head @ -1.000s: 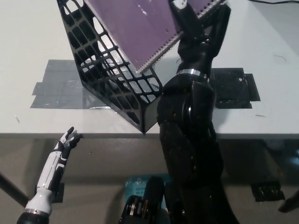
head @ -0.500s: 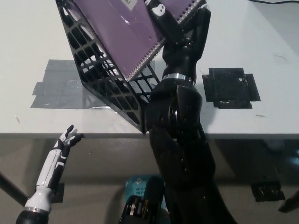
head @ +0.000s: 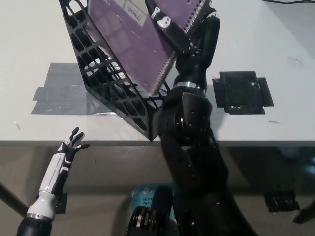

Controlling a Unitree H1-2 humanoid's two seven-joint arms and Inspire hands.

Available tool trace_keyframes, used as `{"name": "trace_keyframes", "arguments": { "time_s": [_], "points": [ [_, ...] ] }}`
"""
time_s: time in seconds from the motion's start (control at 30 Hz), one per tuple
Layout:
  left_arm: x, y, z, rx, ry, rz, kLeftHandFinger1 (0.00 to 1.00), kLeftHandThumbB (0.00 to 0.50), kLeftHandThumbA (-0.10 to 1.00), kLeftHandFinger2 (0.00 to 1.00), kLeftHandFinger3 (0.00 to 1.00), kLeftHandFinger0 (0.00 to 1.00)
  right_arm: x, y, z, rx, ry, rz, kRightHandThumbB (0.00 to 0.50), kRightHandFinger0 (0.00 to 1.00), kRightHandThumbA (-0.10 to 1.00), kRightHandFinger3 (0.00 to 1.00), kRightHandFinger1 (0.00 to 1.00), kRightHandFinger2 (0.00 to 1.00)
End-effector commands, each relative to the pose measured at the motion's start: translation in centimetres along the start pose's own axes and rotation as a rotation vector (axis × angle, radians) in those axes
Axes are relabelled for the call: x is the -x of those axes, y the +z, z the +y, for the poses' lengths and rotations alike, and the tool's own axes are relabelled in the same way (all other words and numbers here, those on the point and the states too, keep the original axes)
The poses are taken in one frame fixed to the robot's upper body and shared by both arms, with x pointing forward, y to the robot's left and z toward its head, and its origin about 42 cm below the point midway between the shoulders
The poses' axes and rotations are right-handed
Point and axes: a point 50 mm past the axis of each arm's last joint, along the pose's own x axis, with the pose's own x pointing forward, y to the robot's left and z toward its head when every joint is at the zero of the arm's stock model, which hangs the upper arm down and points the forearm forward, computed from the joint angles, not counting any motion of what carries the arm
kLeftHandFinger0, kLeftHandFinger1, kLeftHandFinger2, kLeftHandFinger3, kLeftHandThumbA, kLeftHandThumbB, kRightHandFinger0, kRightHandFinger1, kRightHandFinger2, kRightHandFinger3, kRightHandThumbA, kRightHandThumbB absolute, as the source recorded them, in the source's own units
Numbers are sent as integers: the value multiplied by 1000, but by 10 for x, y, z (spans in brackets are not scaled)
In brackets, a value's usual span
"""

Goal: A person hands a notebook to the robot and the robot grabs it with its right hand and places it in the magazine stand kept in the centre of the desk infront of it.

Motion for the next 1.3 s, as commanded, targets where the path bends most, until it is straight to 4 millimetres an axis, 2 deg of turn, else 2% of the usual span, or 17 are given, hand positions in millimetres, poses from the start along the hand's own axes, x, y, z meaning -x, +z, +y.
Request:
{"name": "trace_keyframes", "arguments": {
  "time_s": [0.0,0.03,0.07,0.1,0.3,0.57,0.6,0.63,0.83,0.9,0.93,0.97,1.0,1.07,1.1,1.17,1.27],
  "points": [
    [-6,15,3,-13,-1,-87,1000,500,1000,1000,1000,1000,0,24,18,211,320,-112,361,1000,1000,1000,1000,1000],
    [-6,15,3,-17,-1,-87,1000,500,1000,1000,1000,1000,0,25,18,227,353,-106,381,1000,1000,1000,1000,1000],
    [-6,15,3,-19,-1,-88,1000,500,1000,1000,1000,1000,1,26,18,239,374,-100,381,1000,1000,1000,1000,1000],
    [-6,16,3,-17,0,-89,1000,500,1000,1000,1000,1000,1,26,18,253,399,-93,410,1000,1000,1000,1000,1000],
    [-13,18,3,-4,-5,-98,1000,500,1000,1000,1000,1000,-2,34,19,249,463,-73,445,1000,1000,1000,1000,1000],
    [-17,19,5,-4,-11,-101,1000,500,1000,1000,1000,1000,-3,50,21,152,464,-102,427,1000,1000,1000,1000,1000],
    [-18,20,5,-14,-12,-103,1000,500,1000,1000,1000,1000,-4,54,22,134,454,-109,461,1000,1000,1000,1000,1000],
    [-20,20,6,-25,-12,-106,1000,500,1000,1000,1000,1000,-7,65,23,103,438,-133,467,1000,1000,1000,1000,1000],
    [-20,19,6,-32,-10,-104,1000,486,1000,1000,1000,1000,-6,92,13,94,416,-201,407,1000,1000,1000,1000,1000],
    [-23,21,7,-30,-6,-110,1000,492,1000,1000,1000,1000,-3,115,-5,126,425,-258,409,1000,1000,1000,1000,1000],
    [-23,21,7,-30,-6,-110,1000,493,1000,1000,1000,1000,-3,115,-5,126,425,-258,407,1000,1000,1000,1000,1000],
    [-24,21,6,-29,-3,-111,1000,498,1000,1000,1000,1000,0,126,-16,140,434,-290,383,1000,1000,1000,1000,1000],
    [-24,21,6,-29,-3,-111,1000,499,1000,1000,1000,1000,1,129,-19,143,437,-297,382,1000,1000,1000,1000,1000],
    [-20,19,4,-33,-5,-101,1000,500,1000,1000,1000,1000,10,140,-41,195,450,-350,364,1000,1000,1000,1000,1000],
    [-19,18,4,-35,-6,-98,1000,500,1000,1000,1000,1000,13,143,-47,211,453,-363,364,1000,1000,1000,1000,1000],
    [-11,14,2,-39,-6,-82,1000,500,1000,1000,1000,1000,32,148,-81,275,482,-352,372,1000,1000,1000,1000,1000],
    [-1,10,-2,-28,-4,-63,1000,500,1000,1000,1000,1000,50,147,-111,335,494,-317,363,1000,1000,1000,1000,1000]
  ]
}}
